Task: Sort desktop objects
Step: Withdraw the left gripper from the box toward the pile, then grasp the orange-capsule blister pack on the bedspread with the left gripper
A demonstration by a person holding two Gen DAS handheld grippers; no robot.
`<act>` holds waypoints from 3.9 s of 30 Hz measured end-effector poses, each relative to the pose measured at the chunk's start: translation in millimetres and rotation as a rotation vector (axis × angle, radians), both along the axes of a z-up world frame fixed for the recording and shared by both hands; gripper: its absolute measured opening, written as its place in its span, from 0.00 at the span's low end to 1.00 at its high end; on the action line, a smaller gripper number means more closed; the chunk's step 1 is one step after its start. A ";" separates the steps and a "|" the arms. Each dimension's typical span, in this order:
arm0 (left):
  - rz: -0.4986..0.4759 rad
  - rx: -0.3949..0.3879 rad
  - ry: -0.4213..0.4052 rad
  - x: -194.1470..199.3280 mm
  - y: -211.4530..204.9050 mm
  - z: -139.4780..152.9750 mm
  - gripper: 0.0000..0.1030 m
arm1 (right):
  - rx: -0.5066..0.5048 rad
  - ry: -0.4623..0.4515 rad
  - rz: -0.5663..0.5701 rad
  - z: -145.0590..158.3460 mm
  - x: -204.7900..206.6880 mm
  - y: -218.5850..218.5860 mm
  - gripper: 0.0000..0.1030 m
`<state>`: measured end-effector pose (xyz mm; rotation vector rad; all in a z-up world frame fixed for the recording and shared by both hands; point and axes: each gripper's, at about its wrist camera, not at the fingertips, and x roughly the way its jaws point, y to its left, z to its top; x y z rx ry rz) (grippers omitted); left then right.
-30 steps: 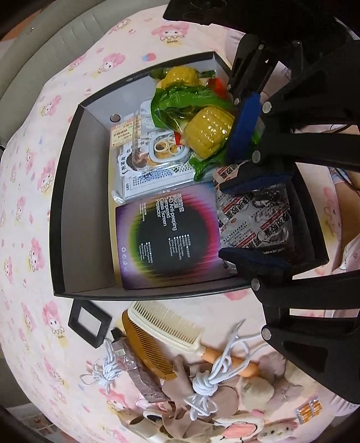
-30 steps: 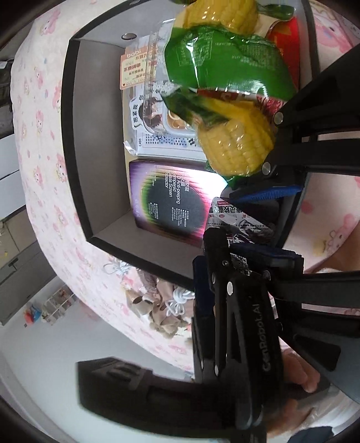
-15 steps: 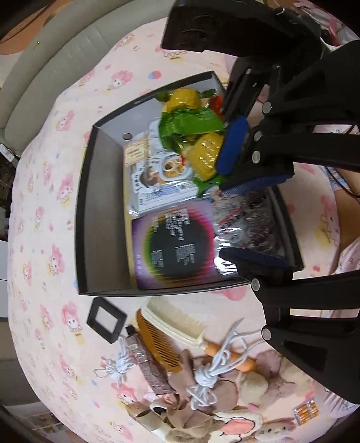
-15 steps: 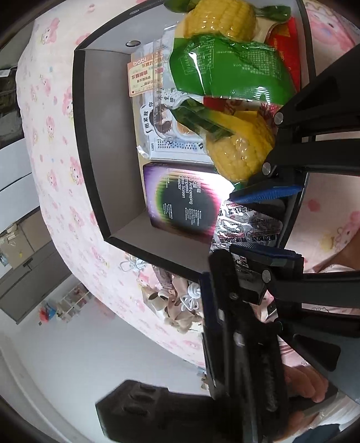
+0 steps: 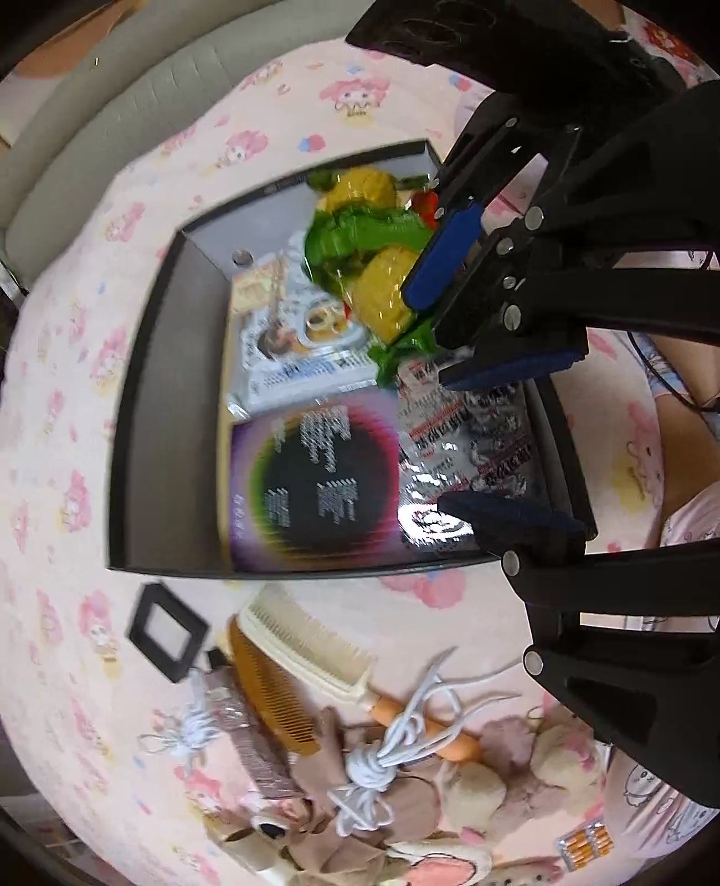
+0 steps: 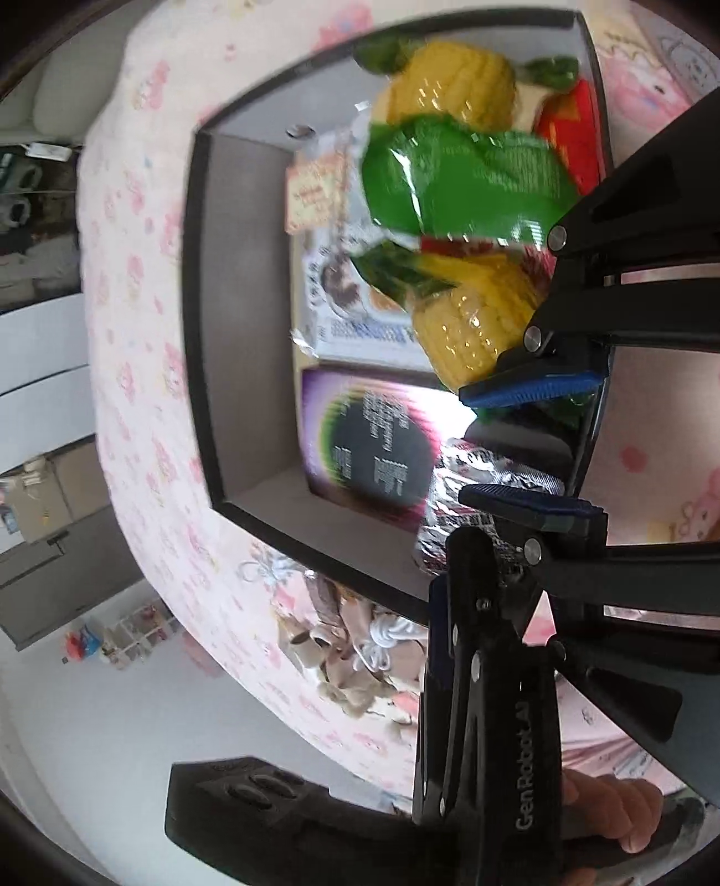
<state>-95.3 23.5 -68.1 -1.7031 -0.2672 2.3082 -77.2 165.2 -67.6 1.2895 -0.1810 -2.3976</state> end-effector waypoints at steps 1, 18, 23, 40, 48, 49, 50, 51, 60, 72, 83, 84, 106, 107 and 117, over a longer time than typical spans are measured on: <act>-0.002 0.012 0.008 0.9 -0.6 2.3 0.37 | 0.005 0.013 -0.002 2.3 0.8 0.4 0.24; 0.042 0.051 0.036 -2.6 -3.2 0.2 0.37 | -0.104 0.054 -0.047 16.0 -1.0 24.1 0.24; 0.104 0.051 0.060 1.2 -12.3 1.9 0.37 | -0.137 0.024 -0.055 12.0 -3.4 25.8 0.24; 0.040 0.007 0.002 -0.1 4.9 -5.5 0.37 | -0.118 0.007 -0.018 4.8 -3.9 22.7 0.24; 0.049 0.015 -0.013 -1.8 -0.4 -10.0 0.37 | -0.020 0.050 -0.005 5.2 3.4 11.1 0.24; 0.063 0.043 0.008 -0.5 -3.6 -5.8 0.37 | -0.018 0.052 -0.006 5.5 3.6 11.5 0.24; 0.068 0.069 0.043 2.5 -6.6 1.7 0.37 | -0.014 0.051 -0.009 6.2 3.2 11.4 0.24; 0.068 0.079 0.081 5.5 -8.5 9.9 0.37 | -0.009 0.051 -0.013 8.3 3.1 11.1 0.24; 0.089 0.023 0.281 44.1 -23.2 71.7 0.39 | -0.020 0.127 -0.015 65.8 17.2 -0.7 0.29; 0.162 -0.001 0.246 85.9 -78.9 69.3 0.40 | 0.039 0.122 0.111 75.1 43.6 -64.3 0.31; 0.279 -0.012 0.204 108.2 -143.0 60.1 0.40 | 0.103 0.083 0.257 67.4 45.4 -131.6 0.31; 0.296 -0.016 0.200 110.6 -150.6 60.4 0.40 | 0.092 0.063 0.279 66.2 43.5 -139.8 0.31; 0.804 0.037 0.015 182.2 -360.9 -52.9 0.46 | 0.164 -0.414 0.659 -36.9 21.0 -359.2 0.31; 0.811 0.046 0.007 181.2 -366.9 -60.2 0.47 | 0.167 -0.448 0.655 -44.4 17.5 -363.8 0.32; 0.809 0.108 -0.078 162.8 -392.2 -107.2 0.56 | 0.346 -0.548 0.667 -97.8 12.4 -405.5 0.40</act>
